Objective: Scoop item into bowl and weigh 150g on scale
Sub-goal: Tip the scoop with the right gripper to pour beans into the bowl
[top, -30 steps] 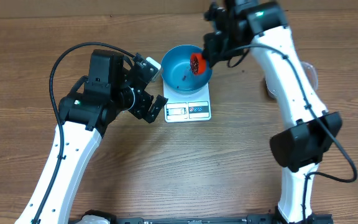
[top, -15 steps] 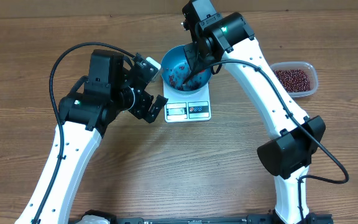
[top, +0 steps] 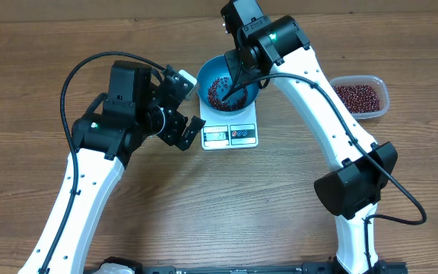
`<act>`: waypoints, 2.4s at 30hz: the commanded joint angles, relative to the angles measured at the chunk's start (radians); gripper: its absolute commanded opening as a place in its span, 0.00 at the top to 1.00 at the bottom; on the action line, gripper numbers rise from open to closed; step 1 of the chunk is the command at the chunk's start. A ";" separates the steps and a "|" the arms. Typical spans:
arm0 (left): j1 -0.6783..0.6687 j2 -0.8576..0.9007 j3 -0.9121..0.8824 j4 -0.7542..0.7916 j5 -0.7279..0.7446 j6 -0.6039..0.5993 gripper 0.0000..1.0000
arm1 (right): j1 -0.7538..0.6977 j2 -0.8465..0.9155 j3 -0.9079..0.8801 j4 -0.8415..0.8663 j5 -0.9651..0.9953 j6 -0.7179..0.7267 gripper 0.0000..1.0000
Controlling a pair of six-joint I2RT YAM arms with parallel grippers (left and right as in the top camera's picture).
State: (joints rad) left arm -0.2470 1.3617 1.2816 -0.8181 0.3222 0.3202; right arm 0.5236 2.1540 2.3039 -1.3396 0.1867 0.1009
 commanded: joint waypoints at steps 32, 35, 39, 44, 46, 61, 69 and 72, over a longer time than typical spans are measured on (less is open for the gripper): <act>0.005 0.005 -0.004 0.003 0.008 -0.006 0.01 | 0.020 -0.035 0.035 0.007 0.048 0.004 0.96; 0.005 0.005 -0.004 0.003 0.008 -0.006 0.00 | 0.020 -0.042 0.035 0.008 0.047 0.004 0.96; 0.005 0.005 -0.004 0.003 0.008 -0.006 0.01 | 0.020 -0.063 0.035 0.011 0.044 0.004 0.96; 0.005 0.005 -0.004 0.003 0.008 -0.006 0.00 | 0.020 -0.086 0.035 0.015 0.044 0.004 0.96; 0.005 0.005 -0.004 0.003 0.008 -0.006 0.00 | 0.018 -0.092 0.035 0.014 0.031 0.004 0.96; 0.005 0.005 -0.004 0.003 0.008 -0.006 0.01 | 0.025 -0.134 0.033 -0.011 0.065 -0.035 0.96; 0.005 0.005 -0.003 0.003 0.008 -0.006 0.00 | 0.076 -0.134 0.033 0.009 0.101 -0.075 0.96; 0.005 0.005 -0.003 0.003 0.008 -0.006 0.01 | 0.076 -0.134 0.033 0.006 0.101 -0.075 0.96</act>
State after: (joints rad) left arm -0.2466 1.3617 1.2816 -0.8181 0.3222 0.3202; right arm 0.6140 2.0575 2.3077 -1.3369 0.2539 0.0341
